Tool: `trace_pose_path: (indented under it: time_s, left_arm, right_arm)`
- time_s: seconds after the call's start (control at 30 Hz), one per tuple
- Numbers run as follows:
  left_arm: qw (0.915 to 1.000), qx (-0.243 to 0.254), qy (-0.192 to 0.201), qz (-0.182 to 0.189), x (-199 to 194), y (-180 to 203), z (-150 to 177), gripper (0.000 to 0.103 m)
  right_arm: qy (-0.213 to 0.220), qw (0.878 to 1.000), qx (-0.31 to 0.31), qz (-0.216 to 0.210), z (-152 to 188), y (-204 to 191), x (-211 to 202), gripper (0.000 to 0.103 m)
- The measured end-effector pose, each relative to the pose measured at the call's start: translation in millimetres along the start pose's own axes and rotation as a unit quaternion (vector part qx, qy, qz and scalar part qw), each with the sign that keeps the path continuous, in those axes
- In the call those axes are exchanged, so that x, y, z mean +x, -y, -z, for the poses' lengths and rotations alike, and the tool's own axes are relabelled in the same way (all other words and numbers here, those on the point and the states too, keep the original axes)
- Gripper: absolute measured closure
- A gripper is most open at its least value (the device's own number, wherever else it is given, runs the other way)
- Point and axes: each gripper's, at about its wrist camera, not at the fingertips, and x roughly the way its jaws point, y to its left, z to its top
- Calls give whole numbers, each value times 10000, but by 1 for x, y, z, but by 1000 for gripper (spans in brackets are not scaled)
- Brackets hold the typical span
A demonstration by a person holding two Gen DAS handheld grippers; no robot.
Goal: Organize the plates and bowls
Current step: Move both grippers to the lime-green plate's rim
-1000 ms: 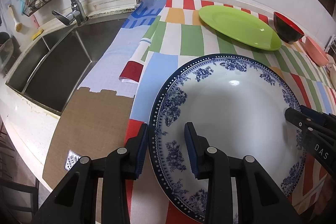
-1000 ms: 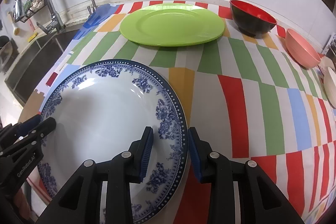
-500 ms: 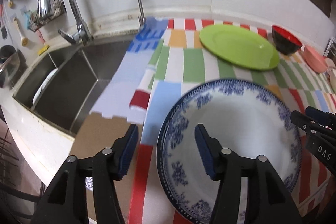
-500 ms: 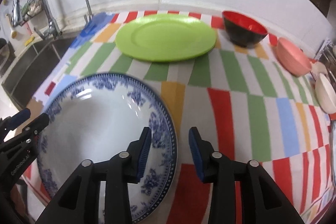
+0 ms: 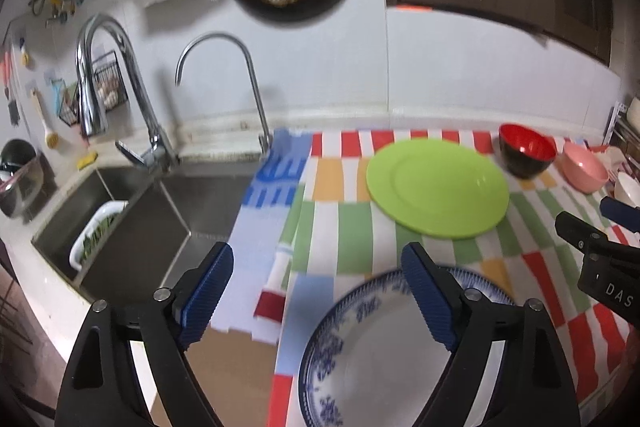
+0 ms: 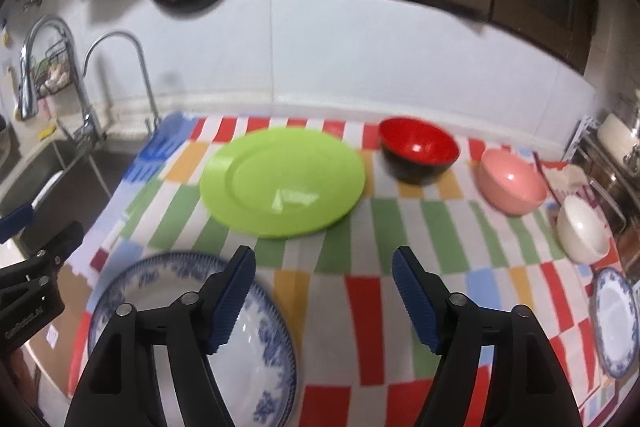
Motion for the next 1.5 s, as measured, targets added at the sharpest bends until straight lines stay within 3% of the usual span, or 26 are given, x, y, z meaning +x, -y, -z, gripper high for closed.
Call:
trace_pose_path:
  time_s: [0.2, 0.57, 1.2, 1.5]
  left_arm:
    - [9998, -58, 153, 97, 2, 2, -20, 15]
    - [9997, -56, 190, 164, 34, 10, -53, 12]
    - [9986, 321, -359, 202, 144, 41, -76, 13]
    - [9943, 300, -904, 472, 189, 48, -69, 27]
  right_arm:
    - [310, 9994, 43, 138, -22, 9, -3, 28]
    - [411, 9991, 100, 72, -52, 17, 24, 28]
    - [-313, 9989, 357, -24, -68, 34, 138, 28]
    - [-566, 9976, 390, 21, -63, 32, 177, 28]
